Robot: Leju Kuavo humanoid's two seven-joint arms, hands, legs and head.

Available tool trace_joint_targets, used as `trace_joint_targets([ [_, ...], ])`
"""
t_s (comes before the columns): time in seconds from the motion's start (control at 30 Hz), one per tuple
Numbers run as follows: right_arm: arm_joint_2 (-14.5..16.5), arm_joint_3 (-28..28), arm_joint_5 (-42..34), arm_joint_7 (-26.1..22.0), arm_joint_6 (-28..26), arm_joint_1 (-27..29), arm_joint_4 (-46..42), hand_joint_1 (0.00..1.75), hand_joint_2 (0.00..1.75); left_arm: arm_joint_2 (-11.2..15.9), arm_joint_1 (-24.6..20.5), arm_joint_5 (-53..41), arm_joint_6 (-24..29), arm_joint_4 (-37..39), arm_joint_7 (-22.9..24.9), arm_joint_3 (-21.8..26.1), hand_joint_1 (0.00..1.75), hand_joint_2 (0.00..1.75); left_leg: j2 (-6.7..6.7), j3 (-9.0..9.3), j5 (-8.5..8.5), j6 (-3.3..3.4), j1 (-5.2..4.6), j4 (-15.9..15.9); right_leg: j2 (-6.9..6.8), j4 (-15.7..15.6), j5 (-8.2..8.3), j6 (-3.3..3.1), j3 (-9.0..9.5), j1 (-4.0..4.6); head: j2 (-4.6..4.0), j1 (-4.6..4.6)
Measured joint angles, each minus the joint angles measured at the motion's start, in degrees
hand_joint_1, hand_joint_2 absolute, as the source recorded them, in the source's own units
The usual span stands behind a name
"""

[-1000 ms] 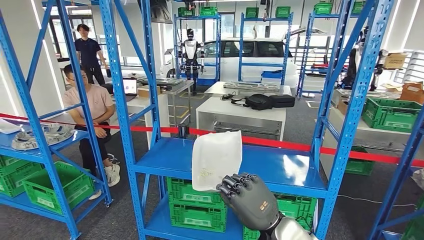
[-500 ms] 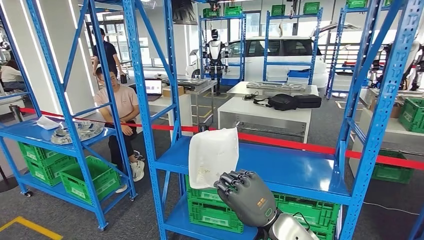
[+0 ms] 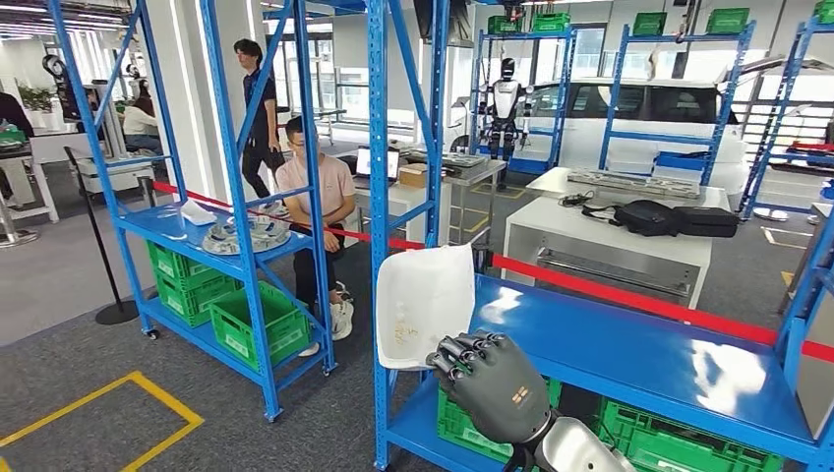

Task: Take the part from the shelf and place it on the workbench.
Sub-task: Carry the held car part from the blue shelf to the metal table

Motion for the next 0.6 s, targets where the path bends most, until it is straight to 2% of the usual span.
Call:
trace_joint_targets([
  [0.03, -0.01, 0.0, -0.01, 0.02, 0.02, -0.01, 0.0, 1.75, 1.75, -0.01, 0.01, 0.0, -0.02, 0.0, -0.01, 0.01, 0.0, 1.75, -0.79, 0.01, 0.03, -0.05, -0.05, 0.05, 0.74, -3.72, 2.28, -0.42, 1.58, 0.11, 0.0, -0.07],
  [0.07, -0.01, 0.0, -0.02, 0.04, 0.02, -0.06, -0.01, 1.75, 1.75, -0.07, 0.0, 0.0, -0.03, 0.01, -0.02, 0.02, 0.0, 1.75, -1.5, -0.06, 0.07, -0.17, -0.06, 0.13, 2.33, -7.97, 4.21, -0.88, 3.43, 0.16, 0.0, -0.16],
  [0.1, -0.02, 0.0, -0.03, 0.06, 0.01, -0.11, -0.02, 1.75, 1.75, -0.1, -0.03, 0.0, -0.05, 0.01, -0.02, 0.03, 0.0, 1.75, -2.19, -0.18, 0.14, -0.38, -0.09, 0.2, 3.62, -11.47, 5.62, -1.12, 4.92, 0.19, 0.0, -0.22],
  [0.13, -0.02, 0.0, -0.04, 0.09, -0.01, -0.13, -0.04, 1.75, 1.75, -0.14, -0.06, 0.0, -0.07, 0.01, -0.03, 0.04, 0.0, 1.75, -2.8, -0.38, 0.24, -0.67, -0.02, 0.22, 4.52, -13.63, 6.28, -1.25, 5.81, 0.28, 0.0, -0.28],
  [0.17, -0.02, 0.0, -0.05, 0.11, -0.01, -0.13, -0.05, 1.75, 1.75, -0.16, -0.05, 0.0, -0.08, 0.02, -0.03, 0.05, 0.0, 1.75, -3.44, -0.59, 0.39, -1.05, 0.12, 0.14, 4.83, -14.49, 6.34, -1.31, 6.11, 0.4, 0.0, -0.3],
  [0.23, 0.01, 0.01, -0.07, 0.18, 0.0, -0.1, -0.1, 1.75, 1.75, -0.05, 0.09, 0.0, -0.09, 0.02, -0.03, 0.08, 0.0, 1.75, -4.47, -0.92, 0.69, -1.83, 0.27, -0.15, 3.24, -15.0, 6.62, -1.59, 6.35, 0.36, 0.0, -0.17],
  [0.27, 0.03, 0.02, -0.07, 0.24, -0.01, -0.1, -0.16, 1.75, 1.75, -0.04, 0.17, 0.0, -0.11, 0.04, -0.03, 0.09, 0.0, 1.75, -3.74, -1.22, 0.43, -2.09, 0.14, 0.22, 2.47, -15.36, 6.79, -1.93, 6.61, 0.22, 0.0, -0.19],
  [0.3, 0.05, 0.03, -0.08, 0.32, -0.03, -0.11, -0.25, 1.75, 1.75, -0.05, 0.16, 0.0, -0.14, 0.04, -0.03, 0.1, 0.0, 1.75, -2.23, -1.91, -0.38, -2.33, -0.05, 1.51, 1.65, -15.73, 6.95, -2.26, 6.88, 0.04, 0.0, -0.22],
  [0.37, 0.05, 0.05, -0.08, 0.46, -0.08, -0.07, -0.39, 1.75, 1.75, -0.12, -0.04, -0.01, -0.21, 0.05, -0.03, 0.11, 0.0, 1.75, 1.75, -4.87, -3.61, -2.75, -0.19, 7.71, -0.03, -16.06, 6.94, -2.74, 7.18, 0.02, 0.0, -0.32],
  [0.4, 0.04, 0.09, -0.08, 0.53, -0.09, -0.01, -0.41, 1.75, 1.75, -0.12, -0.12, -0.01, -0.24, 0.05, -0.03, 0.11, 0.0, 1.75, 2.8, -6.71, -5.25, -3.01, -0.07, 11.57, -0.88, -16.06, 6.87, -2.83, 7.22, 0.05, 0.0, -0.27],
  [0.43, 0.04, 0.15, -0.08, 0.59, -0.09, 0.1, -0.41, 1.75, 1.75, -0.12, -0.13, -0.02, -0.26, 0.06, -0.03, 0.11, 0.0, 1.75, 3.3, -8.11, -6.21, -3.22, 0.09, 14.5, -1.74, -16.05, 6.79, -2.86, 7.23, 0.07, 0.0, -0.26],
  [0.47, 0.04, 0.21, -0.08, 0.67, -0.09, 0.22, -0.42, 1.75, 1.75, -0.12, -0.1, -0.01, -0.27, 0.07, -0.03, 0.12, 0.0, 1.75, 3.54, -8.53, -6.16, -3.4, 0.24, 15.5, -2.53, -16.04, 6.72, -2.81, 7.26, 0.06, 0.0, -0.25],
  [0.5, 0.04, 0.26, -0.07, 0.75, -0.09, 0.31, -0.47, 1.75, 1.75, -0.1, -0.06, -0.01, -0.28, 0.06, -0.03, 0.12, 0.0, 1.75, 3.83, -7.75, -5.08, -3.52, 0.37, 14.19, -3.3, -16.01, 6.62, -2.7, 7.32, 0.04, 0.0, -0.24],
  [0.53, 0.04, 0.28, -0.05, 0.82, -0.11, 0.38, -0.58, 1.75, 1.75, -0.06, -0.05, -0.01, -0.29, 0.05, -0.04, 0.13, 0.0, 1.75, 4.42, -5.92, -3.34, -3.58, 0.46, 10.92, -4.02, -15.95, 6.48, -2.54, 7.43, 0.02, 0.0, -0.24],
  [0.6, 0.01, 0.27, -0.03, 0.87, -0.19, 0.42, -1.02, 1.75, 1.75, 0.0, -0.13, 0.0, -0.31, 0.02, -0.05, 0.13, 0.0, 1.75, 6.86, -1.55, -0.63, -3.3, 0.26, 3.01, -5.36, -15.7, 6.03, -1.99, 7.63, 0.23, 0.0, -0.24],
])
